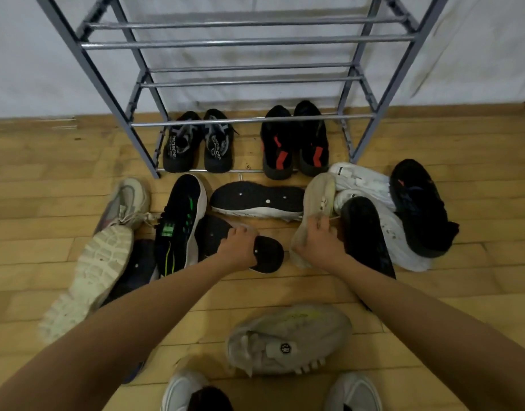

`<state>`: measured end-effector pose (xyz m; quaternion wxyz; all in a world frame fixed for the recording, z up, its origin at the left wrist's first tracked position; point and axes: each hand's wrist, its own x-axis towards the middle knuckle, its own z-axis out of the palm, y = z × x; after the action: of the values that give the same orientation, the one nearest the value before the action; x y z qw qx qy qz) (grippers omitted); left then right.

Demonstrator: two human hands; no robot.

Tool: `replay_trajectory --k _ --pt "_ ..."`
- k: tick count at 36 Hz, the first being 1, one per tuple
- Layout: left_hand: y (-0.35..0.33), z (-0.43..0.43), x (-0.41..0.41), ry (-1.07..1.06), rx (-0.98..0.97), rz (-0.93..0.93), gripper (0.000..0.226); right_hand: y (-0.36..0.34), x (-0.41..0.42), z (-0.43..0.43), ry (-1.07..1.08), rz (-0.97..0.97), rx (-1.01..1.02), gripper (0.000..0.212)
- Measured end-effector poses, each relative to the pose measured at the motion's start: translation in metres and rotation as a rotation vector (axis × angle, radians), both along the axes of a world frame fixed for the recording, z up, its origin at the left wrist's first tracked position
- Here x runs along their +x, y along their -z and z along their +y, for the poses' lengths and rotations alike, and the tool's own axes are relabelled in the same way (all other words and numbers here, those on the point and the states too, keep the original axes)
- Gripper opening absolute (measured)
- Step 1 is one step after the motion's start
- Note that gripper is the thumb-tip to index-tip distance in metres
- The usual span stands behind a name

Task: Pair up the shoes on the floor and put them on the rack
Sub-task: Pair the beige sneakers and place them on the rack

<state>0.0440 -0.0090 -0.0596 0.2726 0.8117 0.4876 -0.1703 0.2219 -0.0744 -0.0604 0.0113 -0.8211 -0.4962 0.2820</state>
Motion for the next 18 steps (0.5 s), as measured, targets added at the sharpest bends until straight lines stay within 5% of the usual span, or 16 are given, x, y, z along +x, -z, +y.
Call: replay_trajectory --k 8,12,18 --pt "0.033 -0.016 -0.001 0.149 0.255 0.146 0.081 0.032 0.004 -0.002 0.372 0.229 0.006 0.117" --pt "0.035 -0.011 -0.001 0.137 0.226 0.115 0.082 0.038 0.008 0.004 0.537 0.403 0.008 0.129" --pt "0.040 -0.014 -0.005 0.097 0.080 0.004 0.094 0.030 0.013 -0.001 0.489 0.324 0.022 0.123"
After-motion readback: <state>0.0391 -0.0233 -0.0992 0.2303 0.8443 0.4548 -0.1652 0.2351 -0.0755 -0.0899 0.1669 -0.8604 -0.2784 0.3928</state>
